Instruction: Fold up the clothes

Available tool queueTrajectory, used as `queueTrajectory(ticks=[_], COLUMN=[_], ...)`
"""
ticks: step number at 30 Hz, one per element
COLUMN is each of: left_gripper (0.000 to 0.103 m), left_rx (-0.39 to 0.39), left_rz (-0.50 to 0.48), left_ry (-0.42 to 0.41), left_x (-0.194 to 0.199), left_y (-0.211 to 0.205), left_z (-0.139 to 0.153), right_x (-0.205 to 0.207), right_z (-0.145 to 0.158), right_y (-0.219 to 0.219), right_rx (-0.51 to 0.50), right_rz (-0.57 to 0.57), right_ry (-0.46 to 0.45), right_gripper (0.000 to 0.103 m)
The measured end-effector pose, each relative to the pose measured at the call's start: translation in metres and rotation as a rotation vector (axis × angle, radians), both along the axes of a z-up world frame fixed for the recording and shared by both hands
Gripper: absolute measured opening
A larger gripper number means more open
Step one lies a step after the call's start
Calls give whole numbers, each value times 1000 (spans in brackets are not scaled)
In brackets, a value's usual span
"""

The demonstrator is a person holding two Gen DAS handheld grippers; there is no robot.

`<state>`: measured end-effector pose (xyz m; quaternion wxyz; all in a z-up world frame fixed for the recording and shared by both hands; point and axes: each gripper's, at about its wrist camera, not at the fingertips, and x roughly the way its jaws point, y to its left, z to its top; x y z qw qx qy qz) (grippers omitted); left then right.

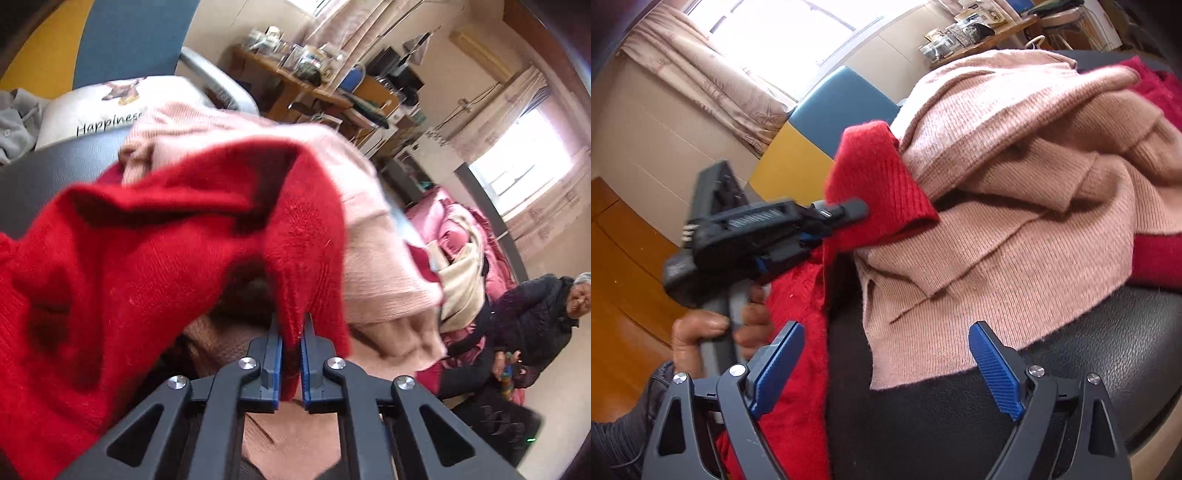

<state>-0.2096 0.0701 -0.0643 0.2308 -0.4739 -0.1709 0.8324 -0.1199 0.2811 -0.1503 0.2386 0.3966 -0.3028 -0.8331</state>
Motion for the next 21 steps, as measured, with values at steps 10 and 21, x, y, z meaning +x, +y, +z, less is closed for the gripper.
queueTrajectory(ticks=[10, 21], left_gripper=[6, 6], left_rx=[-68, -225], left_rz=[-35, 51], left_ry=[290, 182], left_x=[59, 178], left_y=[-113, -266], left_z=[172, 149], right_x=[18, 43], right_z=[15, 28], right_y=[-45, -127], right_rx=[37, 80], right_rz=[96, 282], right_ry=[24, 52], right_gripper=[95, 95])
